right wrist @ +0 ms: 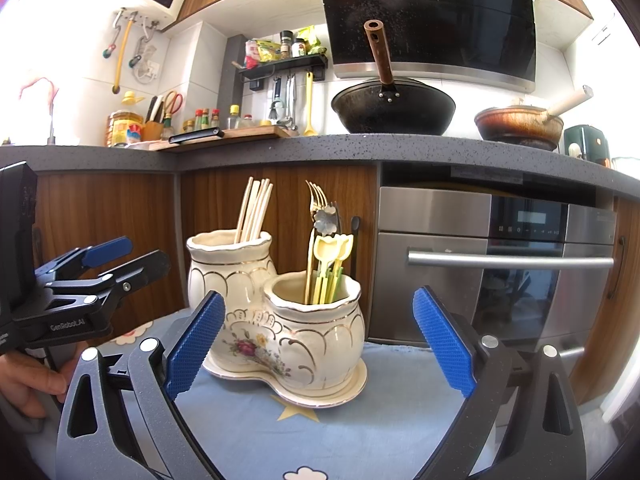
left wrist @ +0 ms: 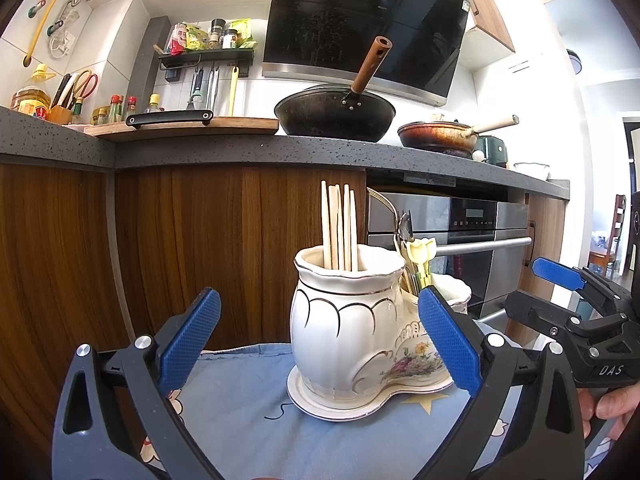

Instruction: Organize utensils

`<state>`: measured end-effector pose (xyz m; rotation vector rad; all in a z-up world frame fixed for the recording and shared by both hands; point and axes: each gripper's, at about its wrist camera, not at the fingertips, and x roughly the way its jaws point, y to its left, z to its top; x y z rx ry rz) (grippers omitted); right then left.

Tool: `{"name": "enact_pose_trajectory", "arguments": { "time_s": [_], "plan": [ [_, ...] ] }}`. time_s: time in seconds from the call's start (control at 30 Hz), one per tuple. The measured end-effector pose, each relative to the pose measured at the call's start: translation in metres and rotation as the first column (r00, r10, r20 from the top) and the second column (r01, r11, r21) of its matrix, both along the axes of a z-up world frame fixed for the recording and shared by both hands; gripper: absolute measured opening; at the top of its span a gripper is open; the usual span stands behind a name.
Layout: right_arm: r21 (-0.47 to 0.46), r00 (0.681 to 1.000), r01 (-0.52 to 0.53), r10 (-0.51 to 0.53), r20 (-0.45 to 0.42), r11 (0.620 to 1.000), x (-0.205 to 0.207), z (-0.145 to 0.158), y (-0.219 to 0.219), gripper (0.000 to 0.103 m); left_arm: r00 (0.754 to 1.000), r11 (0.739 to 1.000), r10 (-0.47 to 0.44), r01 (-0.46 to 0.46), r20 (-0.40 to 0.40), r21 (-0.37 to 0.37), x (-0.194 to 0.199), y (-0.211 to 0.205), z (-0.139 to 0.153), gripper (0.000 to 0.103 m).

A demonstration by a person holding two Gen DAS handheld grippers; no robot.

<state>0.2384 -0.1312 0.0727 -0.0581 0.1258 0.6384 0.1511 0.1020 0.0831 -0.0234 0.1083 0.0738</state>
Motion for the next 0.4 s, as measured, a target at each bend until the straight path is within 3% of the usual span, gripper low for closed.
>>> {"name": "enact_pose_trajectory", "arguments": {
  "time_s": [0.4],
  "plan": [
    [0.0, 1.0, 0.0, 0.0, 0.0, 1.0, 0.0001, 0.0001, 0.0, 0.095, 1.0, 1.0, -0.001, 0.001, 0.001, 0.006, -0.0007, -0.0011, 0.0012, 0.098]
  ]
}}
